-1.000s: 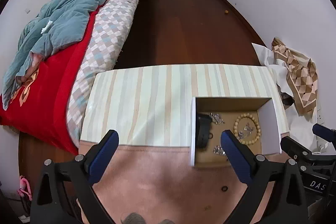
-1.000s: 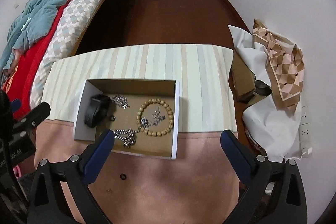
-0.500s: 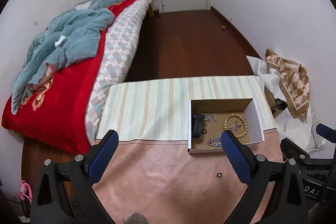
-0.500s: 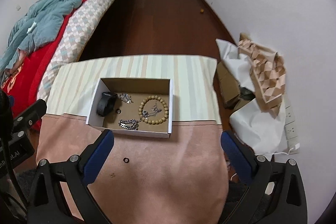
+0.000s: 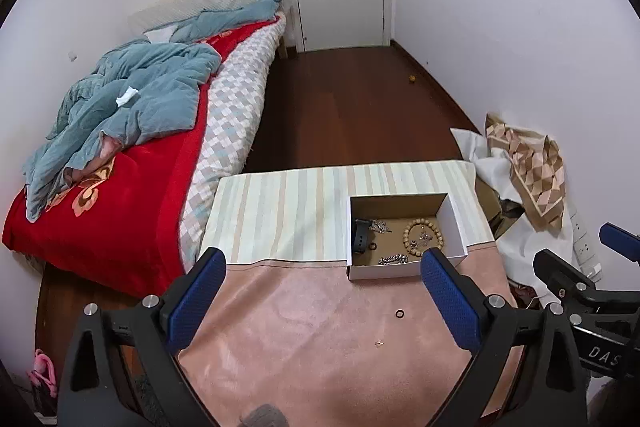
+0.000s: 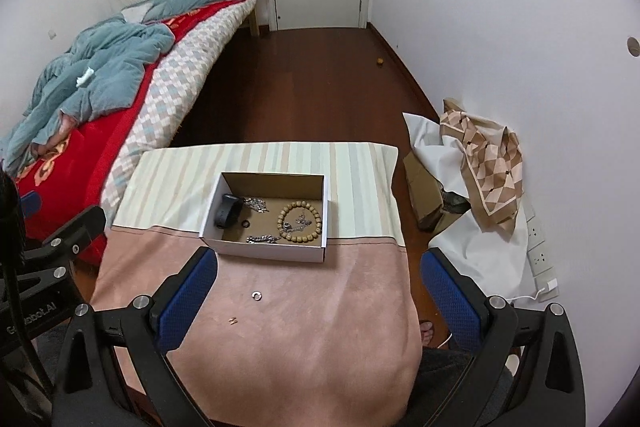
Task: Organize jewelry
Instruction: 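Withdraw both tools from the box, then grasp the black ring with the right tool while the left tool approaches the gold earring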
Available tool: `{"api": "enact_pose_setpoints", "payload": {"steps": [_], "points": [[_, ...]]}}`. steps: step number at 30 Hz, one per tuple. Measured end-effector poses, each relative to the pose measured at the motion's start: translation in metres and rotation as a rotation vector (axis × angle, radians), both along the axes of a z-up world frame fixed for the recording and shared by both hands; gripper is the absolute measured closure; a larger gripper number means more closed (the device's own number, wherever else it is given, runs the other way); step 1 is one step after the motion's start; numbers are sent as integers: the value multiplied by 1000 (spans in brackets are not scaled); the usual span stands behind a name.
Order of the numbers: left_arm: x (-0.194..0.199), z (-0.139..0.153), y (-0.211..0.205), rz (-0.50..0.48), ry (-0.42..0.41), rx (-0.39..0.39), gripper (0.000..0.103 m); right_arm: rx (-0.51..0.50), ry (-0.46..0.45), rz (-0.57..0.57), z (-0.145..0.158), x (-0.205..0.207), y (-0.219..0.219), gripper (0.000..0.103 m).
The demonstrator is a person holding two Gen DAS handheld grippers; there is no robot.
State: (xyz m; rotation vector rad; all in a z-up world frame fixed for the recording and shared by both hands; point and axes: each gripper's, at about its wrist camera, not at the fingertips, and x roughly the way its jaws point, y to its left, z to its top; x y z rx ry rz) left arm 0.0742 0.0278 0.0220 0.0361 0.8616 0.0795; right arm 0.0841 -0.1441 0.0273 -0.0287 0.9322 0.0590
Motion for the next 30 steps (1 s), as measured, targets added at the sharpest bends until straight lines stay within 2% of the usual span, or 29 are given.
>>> {"api": "enact_pose_setpoints", "payload": {"steps": [4, 6, 8, 12, 13, 14, 15, 16, 20, 24, 28, 30], "points": [[-13, 3, 3, 25, -21, 0, 3, 36, -24, 18, 8, -13, 1, 0], [-15, -3, 5, 40, -23, 9, 3, 64, -18, 31, 1, -16, 2, 0], [-16, -17, 11, 75, -14, 27, 3, 86, 4, 35, -15, -15, 2, 0], [-13, -68, 26, 158, 48, 75, 3, 104, 69, 43, -78, -6, 6, 1], [-11, -82, 29, 177, 74, 85, 3, 116, 103, 58, -98, -2, 9, 6], [-10, -99, 33, 194, 98, 100, 3, 129, 134, 68, -115, 2, 10, 24], [-8, -113, 37, 206, 127, 109, 3, 155, 168, 84, -136, 7, 13, 37], [-5, -132, 41, 217, 170, 107, 3, 171, 198, 93, -154, 11, 17, 55], [2, -185, 53, 257, 279, 118, 3, 230, 262, 122, -211, 26, 30, 56], [9, -224, 64, 290, 364, 139, 3, 235, 284, 146, -243, 36, 44, 56], [13, -235, 69, 297, 390, 146, 3, 189, 294, 181, -263, 40, 61, 56], [14, -237, 69, 293, 394, 151, 3, 140, 265, 203, -263, 39, 69, 56]]}}
